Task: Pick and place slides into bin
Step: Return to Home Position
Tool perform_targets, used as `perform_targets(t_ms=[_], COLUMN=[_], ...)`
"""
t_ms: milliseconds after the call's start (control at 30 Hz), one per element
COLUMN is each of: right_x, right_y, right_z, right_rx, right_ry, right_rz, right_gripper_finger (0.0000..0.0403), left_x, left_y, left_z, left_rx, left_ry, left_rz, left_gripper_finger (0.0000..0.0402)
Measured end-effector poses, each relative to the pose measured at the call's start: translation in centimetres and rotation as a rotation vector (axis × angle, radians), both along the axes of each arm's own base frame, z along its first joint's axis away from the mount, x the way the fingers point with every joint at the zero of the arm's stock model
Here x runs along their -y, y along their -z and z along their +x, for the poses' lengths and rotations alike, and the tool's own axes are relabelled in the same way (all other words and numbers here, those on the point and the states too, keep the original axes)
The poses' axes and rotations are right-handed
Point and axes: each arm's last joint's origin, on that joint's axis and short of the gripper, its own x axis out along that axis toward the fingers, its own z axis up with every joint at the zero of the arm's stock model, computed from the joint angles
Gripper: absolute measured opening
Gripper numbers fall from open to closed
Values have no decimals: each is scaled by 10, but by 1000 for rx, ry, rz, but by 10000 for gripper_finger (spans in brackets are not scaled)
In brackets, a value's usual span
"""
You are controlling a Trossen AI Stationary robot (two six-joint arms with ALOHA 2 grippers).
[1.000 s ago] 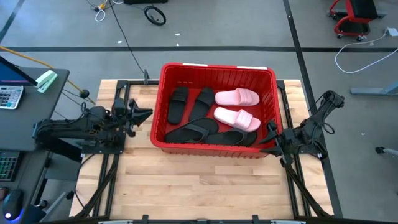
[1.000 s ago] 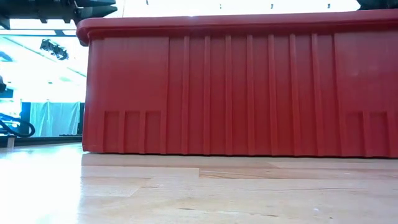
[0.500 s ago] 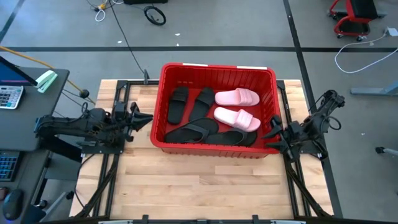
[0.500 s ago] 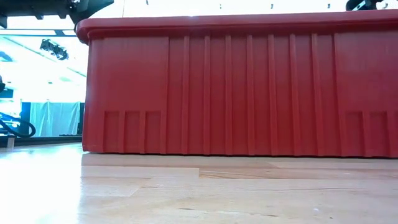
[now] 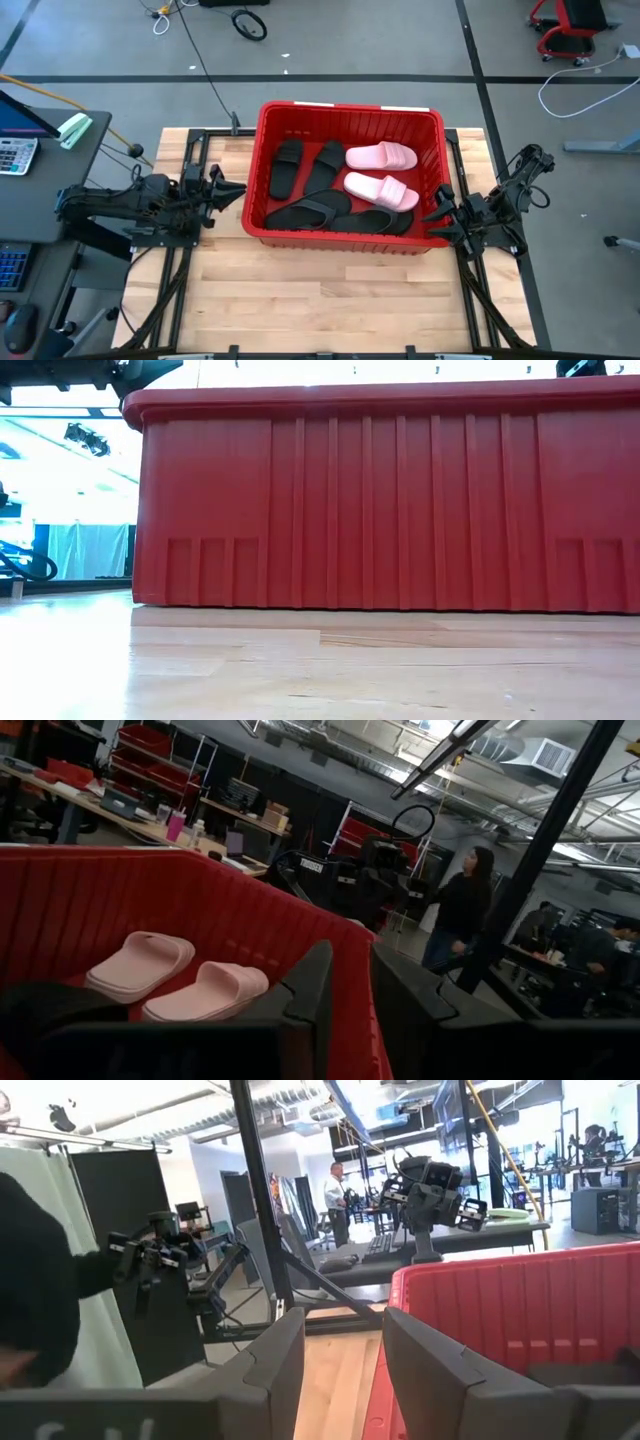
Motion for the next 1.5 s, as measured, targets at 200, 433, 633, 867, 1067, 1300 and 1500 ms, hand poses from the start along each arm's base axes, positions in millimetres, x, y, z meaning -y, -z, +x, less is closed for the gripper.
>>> perform_targets(t_ms=[200,433,633,867,1067,1300,1500], right_x=[0,0,0,0,0,0,0], right_y=[0,0,1,1,1,1,1], right_z=[0,0,0,0,0,0,0], right_rx=[1,-12,-20,-20,-9,-10,-10], right_ry=[0,-6,-9,-9,0,-1,-1], right_rz=[1,31,45,44,-8,-2,-2], right_gripper_finger=[144,144,144,144,144,144,144], left_x=[0,0,0,0,0,0,0], left_y=[0,0,0,0,6,14,16], left_z=[0,0,0,0,1,2,2], left_rx=[-1,-1,-1,-13,-77,-161,-191], left_ry=[0,0,0,-15,-19,-17,-19], left_rz=[0,0,0,63,104,125,161], left_gripper_finger=[72,82,77,77,84,76,75])
